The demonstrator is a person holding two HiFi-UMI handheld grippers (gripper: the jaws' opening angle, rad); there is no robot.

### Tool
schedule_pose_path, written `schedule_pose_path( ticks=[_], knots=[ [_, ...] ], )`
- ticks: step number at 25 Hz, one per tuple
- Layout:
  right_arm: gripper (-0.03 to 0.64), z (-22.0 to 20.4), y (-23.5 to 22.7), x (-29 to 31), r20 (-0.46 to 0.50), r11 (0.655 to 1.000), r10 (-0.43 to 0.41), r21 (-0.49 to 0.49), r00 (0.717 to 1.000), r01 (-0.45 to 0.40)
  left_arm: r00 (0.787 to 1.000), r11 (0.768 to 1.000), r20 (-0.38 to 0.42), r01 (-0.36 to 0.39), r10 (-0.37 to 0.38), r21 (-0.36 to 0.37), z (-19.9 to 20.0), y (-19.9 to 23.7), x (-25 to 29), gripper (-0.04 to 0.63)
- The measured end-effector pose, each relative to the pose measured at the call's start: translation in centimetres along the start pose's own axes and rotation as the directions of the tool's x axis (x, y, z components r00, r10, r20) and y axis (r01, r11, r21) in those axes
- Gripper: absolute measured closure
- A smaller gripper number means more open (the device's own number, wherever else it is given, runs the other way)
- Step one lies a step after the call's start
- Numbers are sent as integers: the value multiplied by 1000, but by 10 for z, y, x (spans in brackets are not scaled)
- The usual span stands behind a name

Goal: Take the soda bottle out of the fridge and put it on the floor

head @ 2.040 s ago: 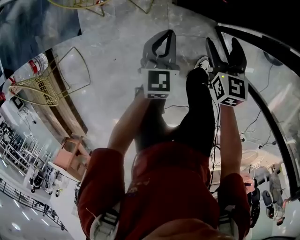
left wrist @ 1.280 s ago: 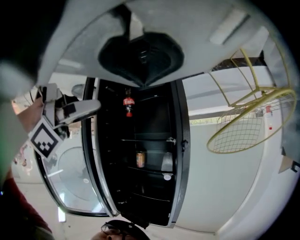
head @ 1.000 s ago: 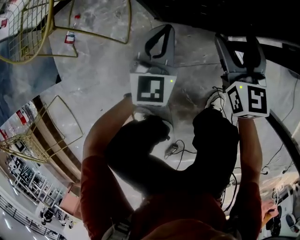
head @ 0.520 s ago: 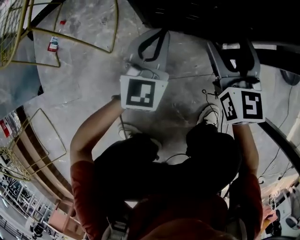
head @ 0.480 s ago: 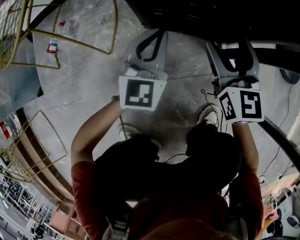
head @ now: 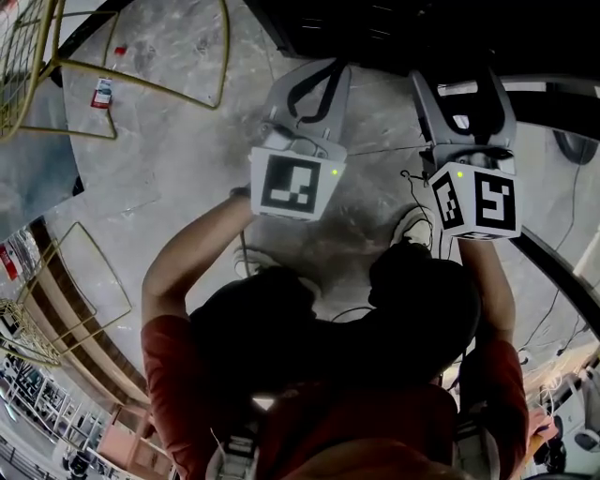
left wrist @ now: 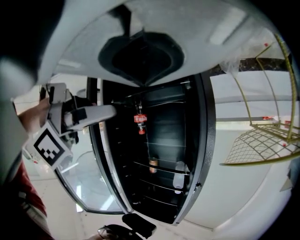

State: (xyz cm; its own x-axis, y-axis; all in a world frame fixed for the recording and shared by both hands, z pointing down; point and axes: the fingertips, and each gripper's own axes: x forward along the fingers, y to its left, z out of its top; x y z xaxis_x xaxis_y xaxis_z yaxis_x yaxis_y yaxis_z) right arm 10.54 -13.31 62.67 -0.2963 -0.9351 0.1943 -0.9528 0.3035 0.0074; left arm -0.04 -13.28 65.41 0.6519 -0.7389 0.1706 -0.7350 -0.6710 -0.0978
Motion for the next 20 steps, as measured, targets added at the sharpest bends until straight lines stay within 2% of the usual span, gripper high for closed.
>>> schedule_pose_path(
  ticks=[10,20],
  knots=[
    [256,-3,-9,6,-5,1000,-24,11,1000,24,1000,1000,1,-7,7,11,0,2,2,596],
    [256,19,-26,42,27,998,-66,-11,997,66,1000,999,-23,-10,9,-32,-1,4,9,597]
  ],
)
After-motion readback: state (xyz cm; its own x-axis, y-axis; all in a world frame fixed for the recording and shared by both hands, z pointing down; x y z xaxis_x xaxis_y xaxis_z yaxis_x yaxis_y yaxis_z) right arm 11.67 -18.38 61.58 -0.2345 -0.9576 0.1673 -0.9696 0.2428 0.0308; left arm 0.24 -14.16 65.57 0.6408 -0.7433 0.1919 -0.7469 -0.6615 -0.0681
